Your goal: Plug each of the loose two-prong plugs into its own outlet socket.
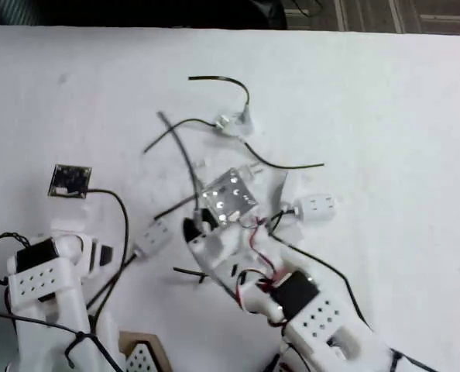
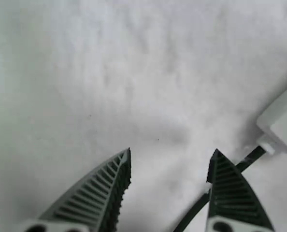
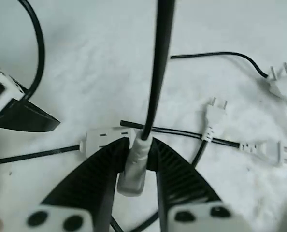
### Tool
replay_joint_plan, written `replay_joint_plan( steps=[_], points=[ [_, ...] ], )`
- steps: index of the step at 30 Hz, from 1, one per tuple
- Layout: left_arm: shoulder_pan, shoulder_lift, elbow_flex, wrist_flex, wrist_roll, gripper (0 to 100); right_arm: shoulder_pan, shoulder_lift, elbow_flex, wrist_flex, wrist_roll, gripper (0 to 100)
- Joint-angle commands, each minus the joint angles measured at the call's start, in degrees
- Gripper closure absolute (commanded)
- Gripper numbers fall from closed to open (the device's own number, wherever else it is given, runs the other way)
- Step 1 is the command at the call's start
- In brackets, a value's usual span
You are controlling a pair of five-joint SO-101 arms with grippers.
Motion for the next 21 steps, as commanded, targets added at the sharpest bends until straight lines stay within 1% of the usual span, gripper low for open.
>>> replay_joint_plan(
  steps=[1,8,13,17,21],
  points=[
    [-2.3,-1.0,-1.5,-0.9,0.8,74,-3.3,8.4,-0.7,-10.4,-0.4,98.1],
    [-2.9,-1.0,-1.6,-0.9,0.8,74,-7.5,25.4,-0.7,-30.5,-0.3,98.1],
    [-2.8,-1.0,-1.5,-0.9,0.8,74,-7.3,35.8,-0.5,-41.4,6.8,98.1],
    [-2.8,-1.0,-1.5,-0.9,0.8,74,-7.3,41.9,-0.4,-47.1,7.4,98.1],
    [-2.8,-1.0,-1.5,-0.9,0.8,74,-7.3,43.5,-0.6,-48.6,7.4,98.1]
  ],
)
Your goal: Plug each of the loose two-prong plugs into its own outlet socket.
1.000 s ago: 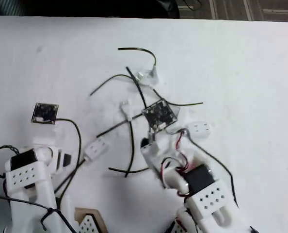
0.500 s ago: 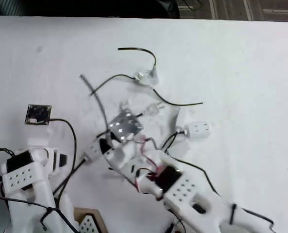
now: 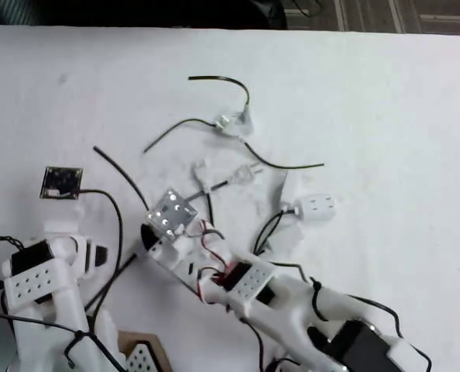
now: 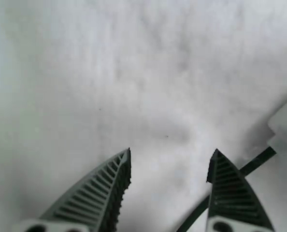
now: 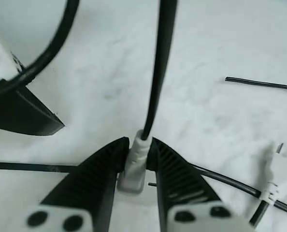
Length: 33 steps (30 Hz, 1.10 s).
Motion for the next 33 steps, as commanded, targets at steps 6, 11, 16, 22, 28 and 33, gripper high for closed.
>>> replay_joint_plan(
  steps=[6,11,16,22,28,33],
  points=[
    [-0.5,-1.0,-1.4,-0.9,0.8,74,1.7,0.5,-0.6,-3.5,2.5,98.1],
    [-0.4,-1.0,-1.4,-0.9,0.8,74,3.4,0.6,-0.8,-3.6,2.5,98.1],
    [-0.4,-1.0,-1.4,-0.9,0.8,74,3.5,1.1,-1.0,-5.6,2.5,98.1],
    [-0.4,-1.0,-1.3,-0.9,0.8,74,3.5,10.0,-3.5,-10.2,2.7,98.1],
    [-0.4,-1.0,-1.3,-0.9,0.8,74,4.0,10.4,-3.4,-11.6,2.8,98.1],
    [-0.4,-1.0,-1.3,-0.9,0.8,74,4.4,10.7,-3.4,-11.6,2.9,98.1]
  ],
)
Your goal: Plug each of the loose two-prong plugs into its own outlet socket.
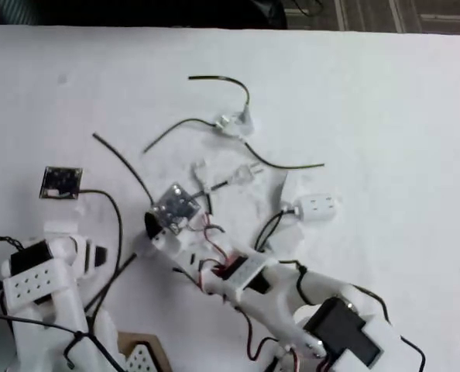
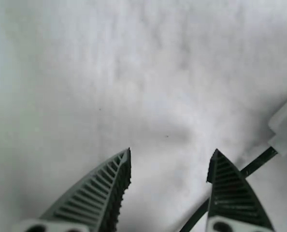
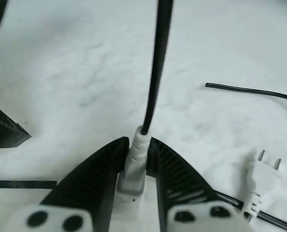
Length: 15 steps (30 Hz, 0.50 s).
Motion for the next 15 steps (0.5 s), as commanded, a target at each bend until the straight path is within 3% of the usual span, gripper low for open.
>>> replay_joint_plan(
  steps=[1,15],
  points=[
    [-0.4,-1.0,-1.3,-0.9,0.8,74,0.9,0.1,-1.5,-1.0,0.6,98.1],
    [-0.4,-1.0,-1.3,-0.8,0.8,74,0.6,2.8,-4.3,-1.0,-3.3,98.1]
  ],
)
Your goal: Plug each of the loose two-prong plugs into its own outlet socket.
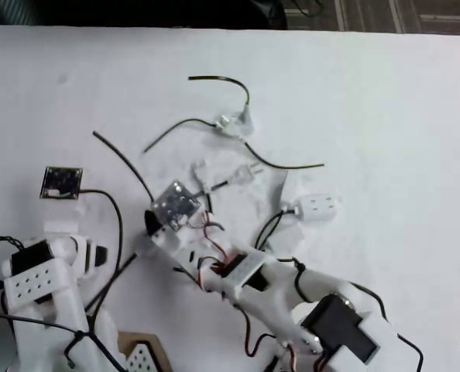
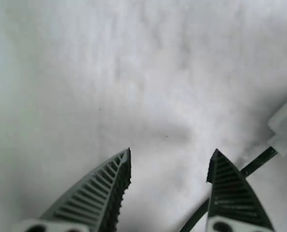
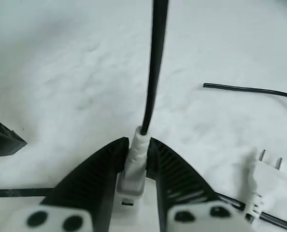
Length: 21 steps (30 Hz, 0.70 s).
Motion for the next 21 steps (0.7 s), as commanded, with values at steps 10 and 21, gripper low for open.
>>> replay_joint_plan(
  steps=[10,21],
  points=[
    [-0.4,-1.0,-1.3,-0.8,0.8,74,0.1,-0.6,1.1,-0.6,-0.3,98.1],
    [-0.4,-1.0,-1.3,-0.8,0.7,74,0.2,-4.2,5.3,5.1,4.0,98.1]
  ],
)
